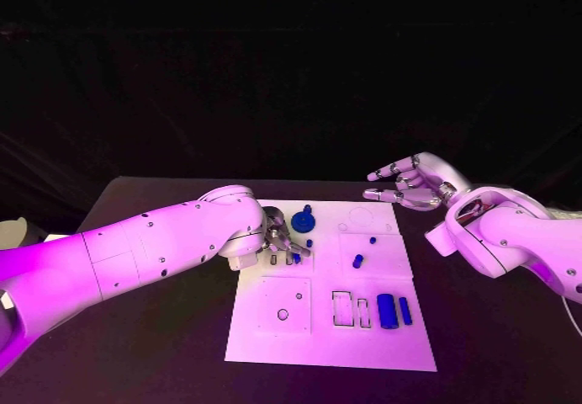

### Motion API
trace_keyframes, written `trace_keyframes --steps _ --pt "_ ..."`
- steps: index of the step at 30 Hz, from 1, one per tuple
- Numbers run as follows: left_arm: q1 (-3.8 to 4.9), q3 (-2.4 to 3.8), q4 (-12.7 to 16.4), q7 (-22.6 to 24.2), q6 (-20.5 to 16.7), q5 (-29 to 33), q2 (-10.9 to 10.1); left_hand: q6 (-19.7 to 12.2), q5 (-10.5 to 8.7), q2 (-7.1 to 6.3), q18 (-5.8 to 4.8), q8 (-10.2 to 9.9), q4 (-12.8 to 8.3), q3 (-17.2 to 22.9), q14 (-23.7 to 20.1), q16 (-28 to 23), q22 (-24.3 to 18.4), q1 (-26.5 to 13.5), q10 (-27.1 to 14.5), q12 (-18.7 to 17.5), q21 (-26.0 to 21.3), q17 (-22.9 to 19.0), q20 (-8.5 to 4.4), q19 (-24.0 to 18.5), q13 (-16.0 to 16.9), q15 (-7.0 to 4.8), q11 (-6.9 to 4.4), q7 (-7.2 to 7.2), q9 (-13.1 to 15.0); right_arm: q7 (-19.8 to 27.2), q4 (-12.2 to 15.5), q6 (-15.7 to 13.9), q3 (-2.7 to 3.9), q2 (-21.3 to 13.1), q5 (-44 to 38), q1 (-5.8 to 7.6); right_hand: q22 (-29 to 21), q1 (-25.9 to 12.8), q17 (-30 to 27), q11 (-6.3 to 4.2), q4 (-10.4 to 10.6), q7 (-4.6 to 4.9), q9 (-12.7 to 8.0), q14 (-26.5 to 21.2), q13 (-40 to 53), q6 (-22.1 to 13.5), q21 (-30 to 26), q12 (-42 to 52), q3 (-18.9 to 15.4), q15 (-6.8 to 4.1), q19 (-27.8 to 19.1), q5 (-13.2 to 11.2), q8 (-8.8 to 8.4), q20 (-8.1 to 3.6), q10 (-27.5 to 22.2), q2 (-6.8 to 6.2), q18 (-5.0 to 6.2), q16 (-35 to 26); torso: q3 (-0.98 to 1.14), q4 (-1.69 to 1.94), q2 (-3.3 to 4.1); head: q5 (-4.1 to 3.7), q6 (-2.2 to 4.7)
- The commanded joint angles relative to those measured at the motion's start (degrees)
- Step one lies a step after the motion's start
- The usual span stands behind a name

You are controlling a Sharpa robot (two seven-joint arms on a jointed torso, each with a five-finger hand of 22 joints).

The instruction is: Assemble the parts on the task board

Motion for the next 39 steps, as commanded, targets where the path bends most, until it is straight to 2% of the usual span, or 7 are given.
trace_keyframes --steps 1,12,19,21,22,29,39 --pt "0.06 0.02 0.04 0.0 1.59 -0.17 0.14 -0.4 0.02 0.13 -0.95 0.38 -0.3 -0.15 6.03 0.18 8.88 0.82 0.2 0.4 0.37 15.09 -0.35 3.71 0.14 -0.28 -0.23 -0.2 0.27 -0.05 -0.11 0.93 -0.01 0.17 -0.61 -0.05 11.92 0.07 15.03 -0.11 -0.07 -0.06 0.06 5.87 6.5 0.46 -0.3 -0.11 -0.41 -0.2 4.34 0.42 0.04 -0.11 -0.22 0.66 0.41 0.33 0.04 0.01 0.03 -0.02 -0.06" --pt "0.05 0.02 0.07 0.13 1.1 0.4 0.24 -1.28 0.14 2.93 -0.92 0.78 -2.0 3.3 6.03 0.18 8.84 6.21 0.09 0.36 0.32 15.09 -0.55 3.62 0.14 -0.53 -0.54 -0.54 1.88 -0.04 -0.45 1.19 -0.05 0.48 -0.61 -0.1 11.92 0.08 15.03 -0.12 -0.07 -0.07 0.06 5.87 6.5 0.47 -0.3 -0.1 -0.42 -0.2 4.33 0.43 0.04 -0.11 -0.22 0.68 0.42 0.33 -0.03 0.01 0.06 0.01 -0.23" --pt "0.04 0.02 0.3 0.49 -0.12 1.92 0.18 -3.48 0.46 5.38 -0.72 -0.65 -6.38 12.14 6.03 0.18 8.0 15.33 -0.77 -0.56 -0.16 15.09 -1.06 3.2 -0.43 -0.98 -0.88 -0.75 2.23 -0.09 -0.82 1.5 -0.08 0.69 -0.61 -0.16 11.91 0.16 15.03 -0.13 -0.07 -0.09 0.08 5.87 6.49 0.53 -0.31 -0.1 -0.49 -0.21 4.33 0.59 0.06 -0.12 -0.21 0.8 0.42 0.33 -0.02 0.0 0.01 0.03 -0.27" --pt "0.03 0.03 0.38 0.56 -0.47 2.39 0.02 -3.68 0.41 4.59 -0.7 -0.9 -6.37 15.08 6.03 0.18 7.87 15.74 -0.91 -0.79 -0.26 15.09 -0.96 3.12 -0.58 -0.73 -0.64 -0.45 2.41 -0.12 -0.9 1.59 -0.09 0.73 -0.61 -0.18 11.88 0.27 15.03 -0.15 -0.1 -0.1 0.08 5.87 6.49 0.57 -0.33 -0.09 -0.55 -0.22 4.31 0.75 0.07 -0.13 -0.2 0.88 0.43 0.33 -0.02 0.02 0.02 0.0 -0.29" --pt "0.03 0.03 0.45 0.59 -0.67 2.67 -0.13 -3.77 0.28 2.52 -0.67 -1.11 -5.69 19.68 6.03 0.18 7.86 15.06 -0.95 -0.96 -0.31 15.09 -0.76 3.09 -0.71 -0.54 -0.45 0.03 2.84 -0.13 -0.95 1.64 -0.09 0.75 -0.61 -0.19 11.88 0.27 15.03 -0.15 -0.1 -0.1 0.08 5.87 6.49 0.57 -0.33 -0.09 -0.55 -0.22 4.31 0.75 0.07 -0.13 -0.2 0.88 0.43 0.33 -0.03 0.04 0.03 -0.05 -0.3" --pt "0.01 0.03 1.14 0.75 -1.41 3.92 -1.38 -3.9 0.21 -3.72 -0.63 -0.74 -5.02 34.02 6.03 0.18 7.77 11.28 -0.97 -1.29 -0.48 15.09 -0.39 3.01 -1.18 -0.25 -0.22 0.06 4.81 -0.2 -1.28 1.91 -0.13 0.84 -0.61 -0.23 11.89 0.34 15.02 -0.16 -0.12 -0.11 0.09 5.86 6.47 0.59 -0.32 -0.1 -0.59 -0.23 4.32 0.87 0.08 -0.14 -0.2 0.93 0.42 0.32 0.03 0.08 0.01 -0.01 -0.26" --pt "-0.02 0.03 3.27 1.06 -3.81 4.03 -3.28 -3.84 0.12 -6.85 -0.65 -0.28 -6.45 41.59 6.03 0.18 7.94 7.9 -0.77 -1.25 -0.48 15.09 -0.35 3.05 -1.3 -0.27 -0.19 0.03 6.29 -0.21 -1.62 2.14 -0.17 1.02 -0.61 -0.31 11.84 0.4 14.97 -0.16 -0.13 -0.12 0.09 5.85 6.44 0.61 -0.35 -0.15 -0.65 -0.24 4.29 1.0 0.08 -0.14 -0.22 0.97 0.44 0.29 0.07 0.07 0.05 0.2 -0.21"
